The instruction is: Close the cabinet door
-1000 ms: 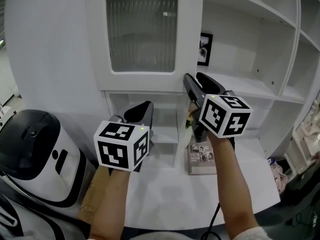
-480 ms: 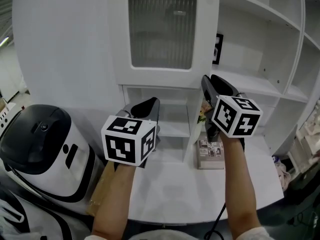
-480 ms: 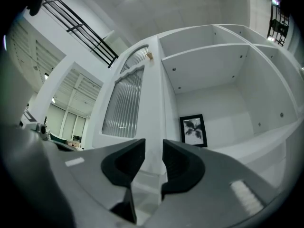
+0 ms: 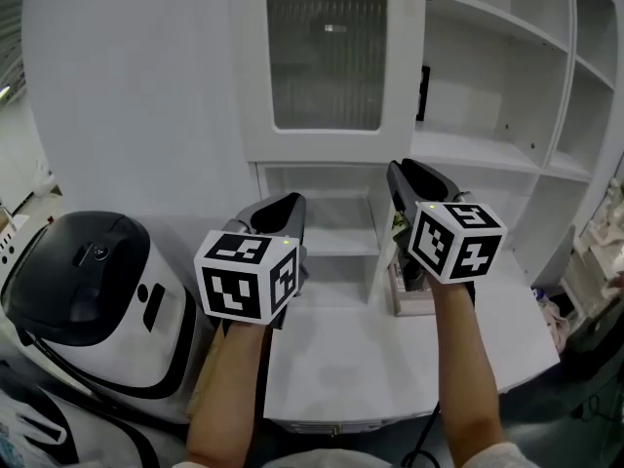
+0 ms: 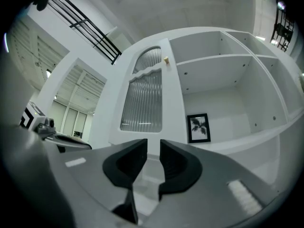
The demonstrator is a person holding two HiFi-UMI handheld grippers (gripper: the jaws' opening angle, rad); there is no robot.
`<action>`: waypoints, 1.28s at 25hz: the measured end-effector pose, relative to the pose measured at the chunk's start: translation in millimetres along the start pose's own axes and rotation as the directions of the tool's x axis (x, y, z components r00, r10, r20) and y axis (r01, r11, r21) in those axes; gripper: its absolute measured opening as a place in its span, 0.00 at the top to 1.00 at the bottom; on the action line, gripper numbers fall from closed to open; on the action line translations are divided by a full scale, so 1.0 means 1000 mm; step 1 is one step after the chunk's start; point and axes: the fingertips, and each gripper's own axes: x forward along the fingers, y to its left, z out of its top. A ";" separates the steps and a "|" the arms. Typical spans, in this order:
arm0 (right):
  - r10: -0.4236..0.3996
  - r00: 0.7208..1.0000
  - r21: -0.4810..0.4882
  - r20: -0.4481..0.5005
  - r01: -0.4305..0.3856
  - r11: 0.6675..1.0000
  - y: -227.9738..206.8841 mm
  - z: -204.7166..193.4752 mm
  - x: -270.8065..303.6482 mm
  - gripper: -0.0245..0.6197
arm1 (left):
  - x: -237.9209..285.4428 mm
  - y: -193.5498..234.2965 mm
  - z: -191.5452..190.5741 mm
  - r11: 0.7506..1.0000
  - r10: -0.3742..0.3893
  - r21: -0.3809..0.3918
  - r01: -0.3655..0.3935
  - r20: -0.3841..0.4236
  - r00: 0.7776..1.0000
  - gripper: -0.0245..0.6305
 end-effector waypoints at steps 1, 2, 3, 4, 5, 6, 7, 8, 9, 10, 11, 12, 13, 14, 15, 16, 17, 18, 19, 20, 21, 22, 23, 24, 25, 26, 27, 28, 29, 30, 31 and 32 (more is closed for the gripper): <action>-0.002 1.000 -0.001 -0.004 0.002 1.000 0.005 -0.001 -0.004 0.85 | -0.005 0.000 -0.001 1.000 -0.002 -0.001 0.002 -0.001 1.000 0.97; -0.004 1.000 -0.002 -0.008 0.004 1.000 0.011 -0.003 -0.009 0.85 | -0.009 0.000 -0.002 1.000 -0.005 -0.001 0.005 -0.002 1.000 0.97; -0.006 1.000 -0.001 -0.010 0.006 1.000 0.016 -0.004 -0.014 0.85 | -0.013 0.000 -0.002 1.000 -0.008 -0.001 0.008 -0.003 1.000 0.97; -0.006 1.000 0.000 -0.013 0.006 1.000 0.022 -0.005 -0.018 0.85 | -0.017 0.000 -0.003 1.000 -0.010 -0.001 0.010 -0.003 1.000 0.97; -0.003 1.000 0.001 -0.016 0.003 1.000 0.029 -0.006 -0.022 0.86 | -0.021 0.000 -0.003 1.000 -0.013 -0.001 0.013 -0.003 1.000 0.97; 0.001 1.000 0.000 -0.019 -0.001 1.000 0.035 -0.007 -0.027 0.86 | -0.024 -0.001 -0.004 1.000 -0.017 -0.002 0.017 -0.002 1.000 0.97; 0.003 1.000 -0.002 -0.023 -0.003 1.000 0.040 -0.008 -0.031 0.87 | -0.027 -0.002 -0.004 1.000 -0.020 -0.001 0.020 0.000 1.000 0.97; 0.001 1.000 -0.004 -0.026 -0.002 1.000 0.044 -0.009 -0.035 0.87 | -0.030 -0.003 -0.004 1.000 -0.024 0.000 0.024 0.001 1.000 0.97; -0.001 1.000 -0.006 -0.027 0.001 1.000 0.047 -0.009 -0.040 0.88 | -0.033 -0.004 -0.005 1.000 -0.029 0.003 0.029 0.001 1.000 0.97; -0.004 1.000 -0.007 -0.028 0.003 1.000 0.050 -0.009 -0.044 0.89 | -0.036 -0.006 -0.006 0.999 -0.032 0.006 0.032 0.001 0.999 0.97; -0.004 1.000 -0.008 -0.028 0.004 1.000 0.053 -0.009 -0.049 0.90 | -0.038 -0.007 -0.007 0.999 -0.035 0.010 0.035 0.000 0.999 0.97; -0.002 1.000 -0.008 -0.029 0.001 1.000 0.057 -0.009 -0.053 0.92 | -0.041 -0.007 -0.008 0.999 -0.039 0.012 0.039 0.000 0.999 0.97; 0.004 1.000 -0.008 -0.030 -0.004 1.000 0.060 -0.010 -0.056 0.93 | -0.043 -0.008 -0.010 0.999 -0.043 0.012 0.043 -0.001 0.999 0.97; 0.012 0.999 -0.007 -0.032 -0.012 1.000 0.065 -0.011 -0.059 0.95 | -0.047 -0.008 -0.012 0.999 -0.046 0.010 0.046 -0.003 0.999 0.97; 0.019 0.999 -0.007 -0.036 -0.020 1.000 0.070 -0.013 -0.062 0.96 | -0.050 -0.007 -0.014 0.999 -0.048 0.007 0.048 -0.006 0.999 0.97; 0.025 0.999 -0.010 -0.041 -0.025 1.000 0.074 -0.015 -0.065 0.96 | -0.053 -0.007 -0.017 0.999 -0.049 0.004 0.049 -0.009 0.999 0.97; 0.028 0.998 -0.015 -0.048 -0.029 0.999 0.078 -0.018 -0.067 0.96 | -0.055 -0.007 -0.019 0.999 -0.049 0.001 0.049 -0.012 0.999 0.97; 0.029 0.998 -0.022 -0.055 -0.030 0.999 0.080 -0.020 -0.068 0.96 | -0.057 -0.008 -0.020 0.999 -0.050 -0.001 0.050 -0.013 0.999 0.97; 0.029 0.998 -0.027 -0.062 -0.031 0.999 0.082 -0.022 -0.069 0.96 | -0.058 -0.008 -0.021 0.999 -0.049 -0.002 0.049 -0.014 0.999 0.97; 0.028 0.997 -0.029 -0.069 -0.030 0.999 0.083 -0.025 -0.070 0.96 | -0.059 -0.008 -0.022 0.999 -0.048 -0.001 0.048 -0.015 0.999 0.97; 0.026 0.997 -0.026 -0.074 -0.028 0.999 0.083 -0.027 -0.072 0.96 | -0.060 -0.008 -0.023 0.999 -0.047 0.000 0.047 -0.016 0.999 0.97; 0.024 0.997 -0.022 -0.077 -0.026 0.999 0.082 -0.029 -0.074 0.96 | -0.062 -0.008 -0.024 0.999 -0.044 0.004 0.044 -0.018 0.999 0.97; 0.022 0.997 -0.018 -0.080 -0.023 1.000 0.082 -0.031 -0.075 0.96 | -0.063 -0.008 -0.024 0.999 -0.041 0.009 0.041 -0.019 0.999 0.97; 0.020 0.996 -0.017 -0.082 -0.022 1.000 0.081 -0.032 -0.077 0.96 | -0.064 -0.008 -0.024 0.999 -0.037 0.012 0.037 -0.018 0.999 0.97; 0.019 0.996 -0.016 -0.084 -0.021 1.000 0.081 -0.033 -0.078 0.96 | -0.065 -0.008 -0.024 0.999 -0.034 0.013 0.034 -0.018 0.999 0.97; 0.019 0.996 -0.016 -0.087 -0.021 1.000 0.080 -0.033 -0.079 0.96 | -0.066 -0.007 -0.023 0.999 -0.031 0.012 0.031 -0.016 0.999 0.97; 0.020 0.996 -0.016 -0.091 -0.022 1.000 0.080 -0.034 -0.079 0.96 | -0.067 -0.006 -0.023 1.000 -0.028 0.009 0.028 -0.016 0.999 0.97; 0.021 0.995 -0.016 -0.095 -0.023 1.000 0.080 -0.035 -0.080 0.96 | -0.067 -0.006 -0.023 1.000 -0.026 0.008 0.026 -0.015 1.000 0.97; 0.022 0.995 -0.017 -0.098 -0.024 1.000 0.080 -0.036 -0.080 0.96 | -0.068 -0.006 -0.022 1.000 -0.024 0.008 0.024 -0.015 1.000 0.97; 0.024 0.995 -0.018 -0.101 -0.026 1.000 0.081 -0.037 -0.080 0.96 | -0.068 -0.005 -0.022 1.000 -0.022 0.008 0.022 -0.016 1.000 0.97; 0.025 0.994 -0.019 -0.103 -0.027 0.999 0.081 -0.038 -0.080 0.96 | -0.069 -0.006 -0.023 1.000 -0.020 0.008 0.020 -0.017 1.000 0.97; 0.026 0.994 -0.019 -0.104 -0.029 0.999 0.081 -0.038 -0.080 0.96 | -0.069 -0.006 -0.023 1.000 -0.019 0.008 0.019 -0.018 1.000 0.97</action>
